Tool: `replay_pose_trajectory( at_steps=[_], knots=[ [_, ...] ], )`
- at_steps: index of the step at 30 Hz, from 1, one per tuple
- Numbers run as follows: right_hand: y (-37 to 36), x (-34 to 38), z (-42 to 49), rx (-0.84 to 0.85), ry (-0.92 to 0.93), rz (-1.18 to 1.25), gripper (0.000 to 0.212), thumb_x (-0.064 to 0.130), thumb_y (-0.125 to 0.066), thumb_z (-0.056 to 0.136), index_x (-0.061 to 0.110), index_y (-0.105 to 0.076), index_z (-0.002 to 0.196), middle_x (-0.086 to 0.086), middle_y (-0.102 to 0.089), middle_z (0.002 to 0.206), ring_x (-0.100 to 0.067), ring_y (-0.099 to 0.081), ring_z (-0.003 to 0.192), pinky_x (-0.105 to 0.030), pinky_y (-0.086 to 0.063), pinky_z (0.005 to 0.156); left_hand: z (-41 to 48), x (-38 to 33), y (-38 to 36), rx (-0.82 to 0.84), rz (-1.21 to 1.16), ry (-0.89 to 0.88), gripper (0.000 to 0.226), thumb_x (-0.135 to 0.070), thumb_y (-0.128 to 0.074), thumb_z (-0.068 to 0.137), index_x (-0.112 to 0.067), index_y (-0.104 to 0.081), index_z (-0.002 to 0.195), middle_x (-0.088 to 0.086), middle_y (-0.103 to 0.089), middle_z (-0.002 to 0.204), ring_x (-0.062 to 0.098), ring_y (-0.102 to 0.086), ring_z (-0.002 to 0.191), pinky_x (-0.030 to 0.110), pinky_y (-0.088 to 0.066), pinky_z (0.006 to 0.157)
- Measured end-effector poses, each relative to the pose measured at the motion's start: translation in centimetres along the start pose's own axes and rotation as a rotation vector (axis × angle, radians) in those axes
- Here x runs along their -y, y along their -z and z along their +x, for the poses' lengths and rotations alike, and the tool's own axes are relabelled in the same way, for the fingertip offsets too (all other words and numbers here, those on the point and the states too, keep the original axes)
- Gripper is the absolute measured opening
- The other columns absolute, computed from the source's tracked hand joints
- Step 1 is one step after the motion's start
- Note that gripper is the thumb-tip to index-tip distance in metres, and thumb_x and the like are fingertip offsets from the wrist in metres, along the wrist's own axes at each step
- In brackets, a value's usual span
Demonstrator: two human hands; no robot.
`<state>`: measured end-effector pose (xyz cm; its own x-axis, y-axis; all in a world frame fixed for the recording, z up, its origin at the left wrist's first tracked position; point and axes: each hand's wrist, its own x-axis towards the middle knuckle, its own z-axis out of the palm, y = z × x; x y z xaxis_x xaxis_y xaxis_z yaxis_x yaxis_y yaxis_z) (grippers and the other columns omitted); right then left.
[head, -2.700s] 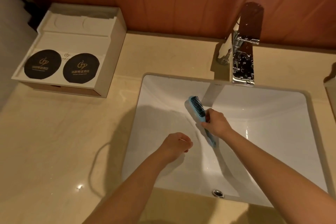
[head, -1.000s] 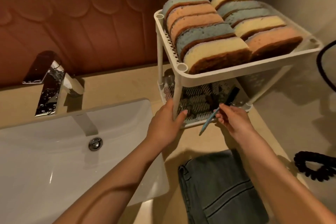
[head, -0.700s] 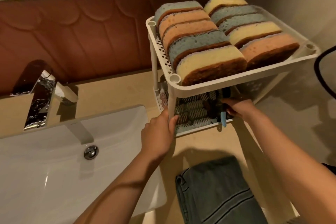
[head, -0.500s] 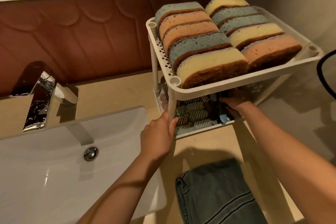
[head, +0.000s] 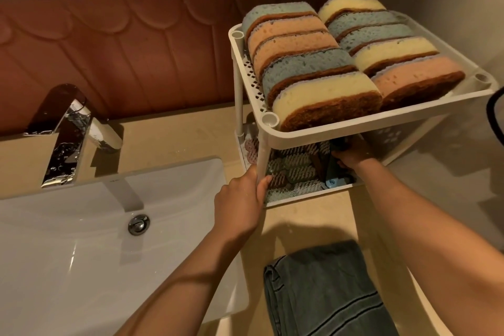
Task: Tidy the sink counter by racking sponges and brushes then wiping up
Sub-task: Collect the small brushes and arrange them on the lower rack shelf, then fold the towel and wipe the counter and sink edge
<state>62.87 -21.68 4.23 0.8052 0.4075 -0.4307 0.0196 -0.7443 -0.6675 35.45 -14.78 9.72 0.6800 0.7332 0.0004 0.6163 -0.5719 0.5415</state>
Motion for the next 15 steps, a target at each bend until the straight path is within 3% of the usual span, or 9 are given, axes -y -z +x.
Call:
replay_pose_trajectory(
  at_steps=[2, 4, 7, 15],
  knots=[
    [0.0, -0.1, -0.1, -0.011, -0.001, 0.002, 0.049, 0.009, -0.059, 0.089, 0.007, -0.043, 0.135, -0.02, -0.056, 0.125, -0.029, -0.059, 0.089, -0.04, -0.051, 0.085, 0.0, 0.1, 0.0, -0.007, -0.005, -0.005, 0.036, -0.043, -0.034, 0.097, -0.019, -0.049, 0.12, 0.007, -0.067, 0.106, 0.028, -0.062, 0.089, 0.036, -0.049, 0.072],
    [-0.1, -0.1, -0.1, -0.057, 0.045, -0.104, 0.051, 0.017, -0.062, 0.087, 0.009, -0.044, 0.134, -0.018, -0.054, 0.13, -0.035, -0.058, 0.105, -0.046, -0.048, 0.093, 0.0, 0.1, -0.1, -0.014, -0.003, -0.011, 0.036, -0.043, -0.034, 0.097, -0.018, -0.05, 0.119, 0.007, -0.067, 0.105, 0.028, -0.062, 0.088, 0.035, -0.048, 0.071],
    [-0.4, -0.2, -0.3, -0.141, 0.115, -0.313, 0.06, 0.029, -0.063, 0.085, 0.013, -0.04, 0.138, -0.016, -0.047, 0.138, -0.038, -0.044, 0.126, -0.049, -0.04, 0.103, 0.0, 0.1, 0.0, -0.021, 0.004, -0.025, 0.036, -0.043, -0.033, 0.097, -0.017, -0.05, 0.116, 0.008, -0.067, 0.102, 0.029, -0.061, 0.087, 0.034, -0.045, 0.068],
    [-1.5, -1.7, -1.7, -0.236, 0.142, -0.457, 0.052, 0.041, -0.05, 0.091, 0.015, -0.044, 0.135, -0.016, -0.051, 0.134, -0.038, -0.047, 0.123, -0.049, -0.044, 0.098, 0.0, -0.1, 0.1, -0.041, 0.026, -0.039, 0.037, -0.042, -0.034, 0.098, -0.014, -0.049, 0.116, 0.009, -0.066, 0.103, 0.03, -0.061, 0.089, 0.031, -0.038, 0.064]
  ],
)
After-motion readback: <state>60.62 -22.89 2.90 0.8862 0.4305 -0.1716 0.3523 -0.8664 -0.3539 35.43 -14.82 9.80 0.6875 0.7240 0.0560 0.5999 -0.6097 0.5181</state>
